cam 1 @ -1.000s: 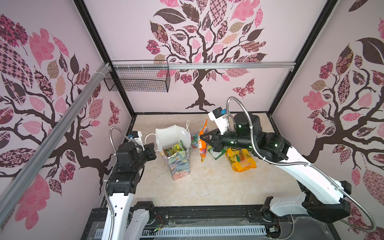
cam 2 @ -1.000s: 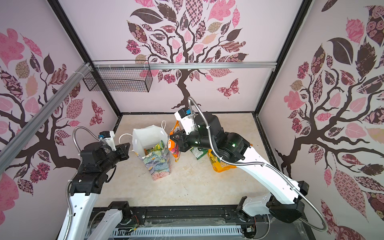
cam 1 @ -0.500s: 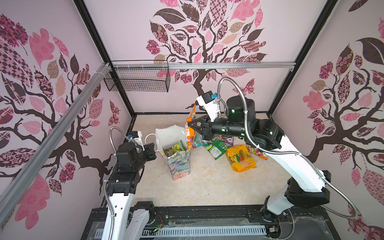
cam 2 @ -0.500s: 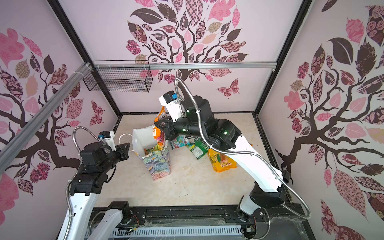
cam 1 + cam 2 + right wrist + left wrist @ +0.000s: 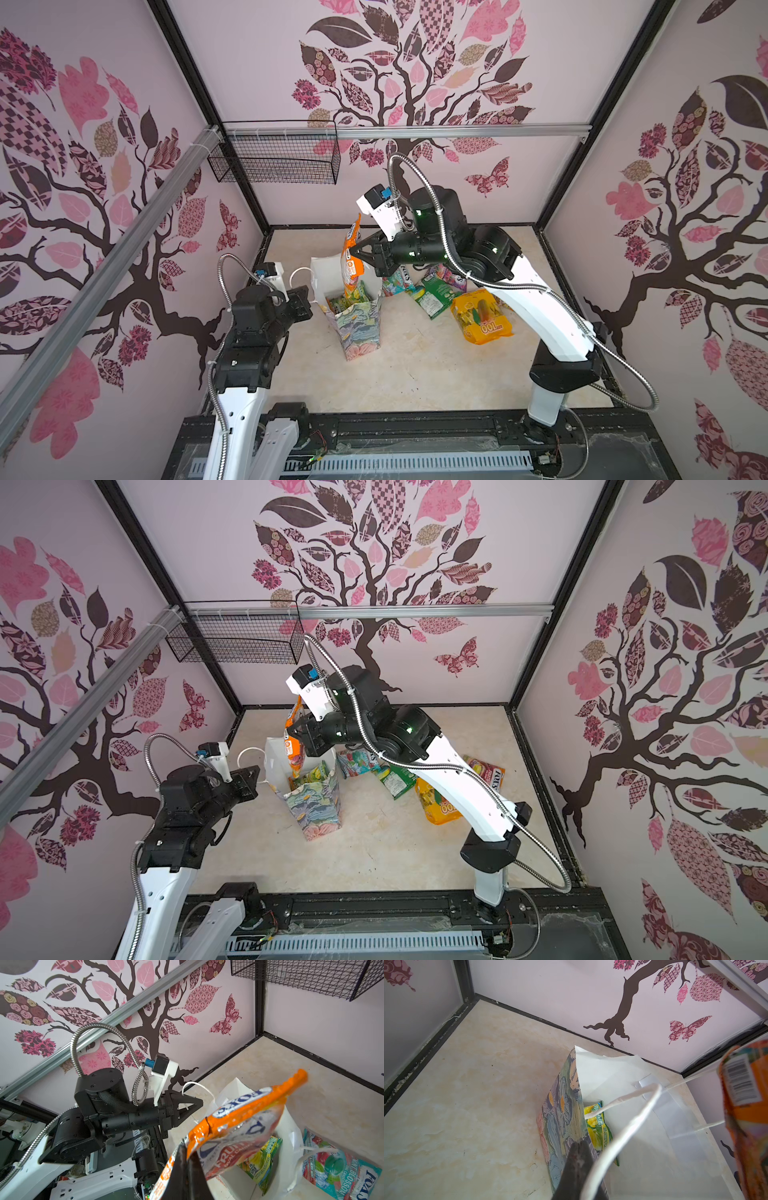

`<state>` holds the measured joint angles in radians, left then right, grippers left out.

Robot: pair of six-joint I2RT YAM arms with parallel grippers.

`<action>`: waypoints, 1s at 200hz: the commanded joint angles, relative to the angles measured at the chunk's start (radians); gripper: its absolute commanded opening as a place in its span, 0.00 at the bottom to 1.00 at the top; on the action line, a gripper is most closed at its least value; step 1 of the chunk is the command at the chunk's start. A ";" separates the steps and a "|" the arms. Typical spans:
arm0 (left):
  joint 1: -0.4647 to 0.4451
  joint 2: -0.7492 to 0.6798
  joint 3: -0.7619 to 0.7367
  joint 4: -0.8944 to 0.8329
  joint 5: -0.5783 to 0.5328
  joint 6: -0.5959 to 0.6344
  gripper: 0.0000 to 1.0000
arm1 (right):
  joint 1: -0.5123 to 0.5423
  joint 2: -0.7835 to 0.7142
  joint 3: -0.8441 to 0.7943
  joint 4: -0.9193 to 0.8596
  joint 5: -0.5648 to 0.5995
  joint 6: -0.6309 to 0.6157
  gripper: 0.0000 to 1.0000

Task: Place the snacks into the paper bag
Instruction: 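Carry the orange FOX'S bag with the right gripper over the paper bag opening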

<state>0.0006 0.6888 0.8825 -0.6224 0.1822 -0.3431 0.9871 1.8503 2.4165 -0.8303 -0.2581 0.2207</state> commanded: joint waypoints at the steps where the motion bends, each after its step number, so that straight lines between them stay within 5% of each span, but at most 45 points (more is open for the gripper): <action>1: 0.004 -0.009 0.010 0.005 -0.013 0.006 0.03 | 0.006 0.039 0.068 0.006 0.011 -0.060 0.00; 41: 0.003 -0.011 0.010 0.009 -0.013 0.004 0.03 | 0.007 0.083 0.086 -0.060 0.121 -0.043 0.00; 84: 0.003 -0.006 0.007 0.015 -0.009 -0.002 0.03 | 0.133 0.099 0.055 -0.004 0.492 0.019 0.00; 141: 0.003 -0.007 0.003 0.018 -0.007 -0.005 0.03 | 0.252 -0.049 -0.276 0.306 0.732 0.127 0.00; 200: 0.004 -0.016 -0.001 0.015 -0.015 -0.001 0.03 | 0.296 -0.079 -0.369 0.386 0.805 0.203 0.00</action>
<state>0.0002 0.6857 0.8822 -0.6220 0.1768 -0.3466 1.2755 1.8668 2.0033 -0.5411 0.4572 0.3859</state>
